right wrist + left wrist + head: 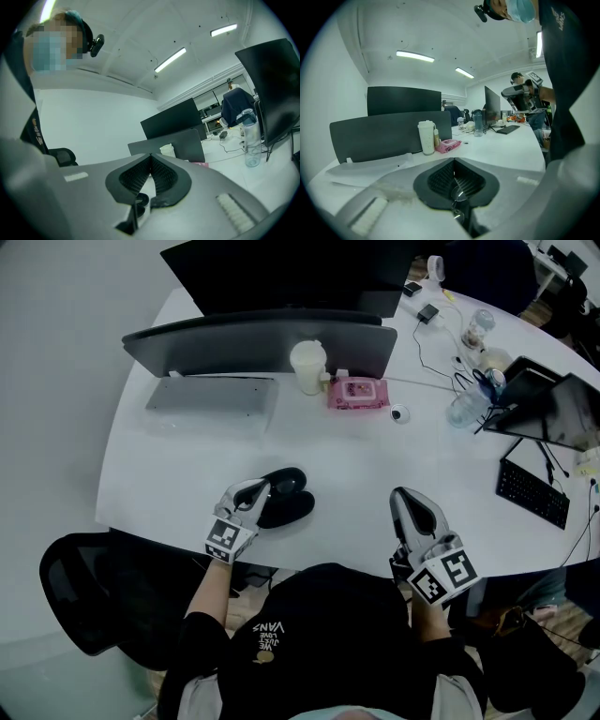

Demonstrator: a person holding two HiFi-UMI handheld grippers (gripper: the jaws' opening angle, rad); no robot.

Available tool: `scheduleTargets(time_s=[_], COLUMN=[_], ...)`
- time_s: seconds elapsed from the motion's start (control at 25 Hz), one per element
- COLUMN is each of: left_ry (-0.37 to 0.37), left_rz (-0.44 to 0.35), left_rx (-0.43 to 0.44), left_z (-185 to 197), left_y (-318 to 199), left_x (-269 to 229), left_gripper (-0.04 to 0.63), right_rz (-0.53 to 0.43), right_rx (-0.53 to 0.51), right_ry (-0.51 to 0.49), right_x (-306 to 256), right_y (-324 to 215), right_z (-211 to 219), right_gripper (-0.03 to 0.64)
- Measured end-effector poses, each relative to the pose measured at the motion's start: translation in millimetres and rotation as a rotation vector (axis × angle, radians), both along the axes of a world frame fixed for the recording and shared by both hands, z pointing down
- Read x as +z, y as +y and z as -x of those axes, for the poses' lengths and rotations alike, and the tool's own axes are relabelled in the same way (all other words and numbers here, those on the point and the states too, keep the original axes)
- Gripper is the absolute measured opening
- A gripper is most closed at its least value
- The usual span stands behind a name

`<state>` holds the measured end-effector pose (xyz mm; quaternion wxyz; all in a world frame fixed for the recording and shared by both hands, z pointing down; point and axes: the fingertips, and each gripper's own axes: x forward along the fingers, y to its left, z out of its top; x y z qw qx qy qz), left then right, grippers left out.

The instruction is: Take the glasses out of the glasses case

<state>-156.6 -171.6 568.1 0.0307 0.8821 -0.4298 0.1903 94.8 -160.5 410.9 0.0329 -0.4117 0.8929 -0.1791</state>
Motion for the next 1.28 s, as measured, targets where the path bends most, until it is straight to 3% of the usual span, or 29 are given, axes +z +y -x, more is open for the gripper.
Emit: scheduleTargets(time_s=[0.64, 1.28], left_ry=[-0.097, -0.3], left_rz=[0.143, 0.244], left_rx=[0.067, 0.225], left_z=[7, 0], left_y=[2, -2], left_x=[49, 82], left_gripper=[0.009, 0.061], right_rz=[0.019, 0.037], right_rx=[0.008, 0.022], right_ry=[-0.014, -0.024], right_x=[8, 15], right_y=[-3, -5], right_z=[-6, -16], right_gripper=[0.0, 0.0])
